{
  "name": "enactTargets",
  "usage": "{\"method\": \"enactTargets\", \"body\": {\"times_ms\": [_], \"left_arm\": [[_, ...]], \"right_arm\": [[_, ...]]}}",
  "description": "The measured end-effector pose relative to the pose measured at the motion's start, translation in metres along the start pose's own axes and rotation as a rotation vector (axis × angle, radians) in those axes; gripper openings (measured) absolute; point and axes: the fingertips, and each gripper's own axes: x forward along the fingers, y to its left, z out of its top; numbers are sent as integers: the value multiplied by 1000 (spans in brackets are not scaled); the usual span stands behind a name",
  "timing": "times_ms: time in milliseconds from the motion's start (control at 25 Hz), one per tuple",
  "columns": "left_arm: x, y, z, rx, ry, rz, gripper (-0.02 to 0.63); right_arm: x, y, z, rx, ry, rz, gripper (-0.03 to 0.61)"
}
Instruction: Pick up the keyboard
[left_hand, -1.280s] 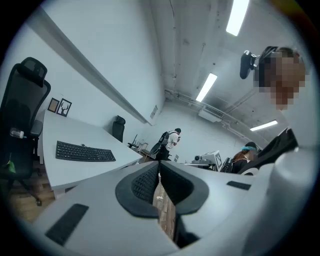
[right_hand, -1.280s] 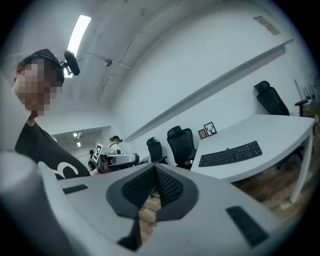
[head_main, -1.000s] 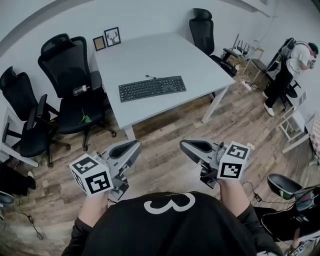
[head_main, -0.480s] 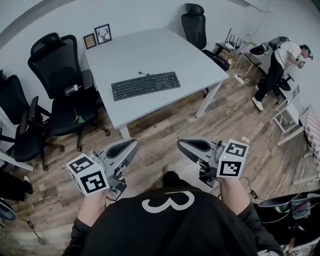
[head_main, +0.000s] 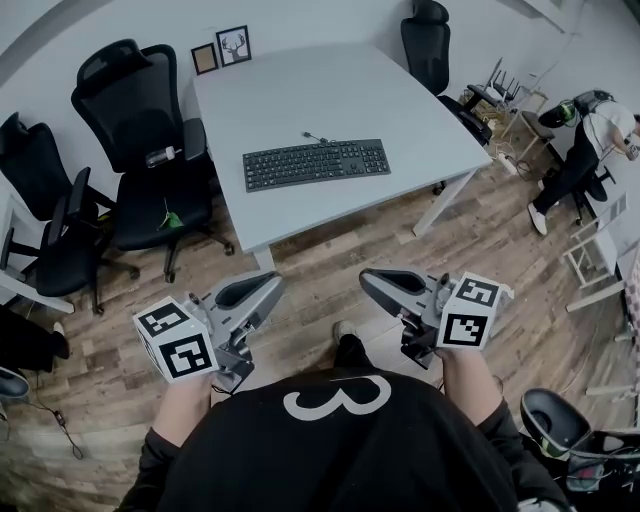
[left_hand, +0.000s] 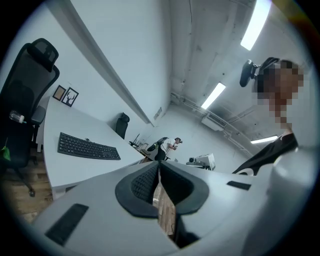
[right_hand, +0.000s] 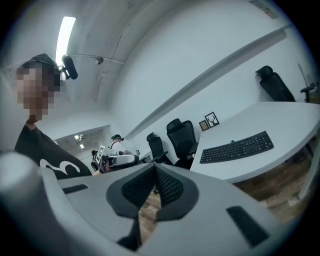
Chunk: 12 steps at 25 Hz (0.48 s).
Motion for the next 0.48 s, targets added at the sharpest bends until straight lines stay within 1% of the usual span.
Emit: {"method": "enactTargets", "body": {"times_ms": [120, 320, 480], "left_arm": [[20, 22, 0, -33, 24, 45, 21], [61, 50, 5, -63, 52, 70, 21], [96, 80, 19, -92, 60, 113, 21]], "right_arm": [[5, -26, 6, 21, 10, 14, 9], [10, -80, 22, 60, 11, 32, 9], [17, -128, 40, 90, 21, 57, 10]]}}
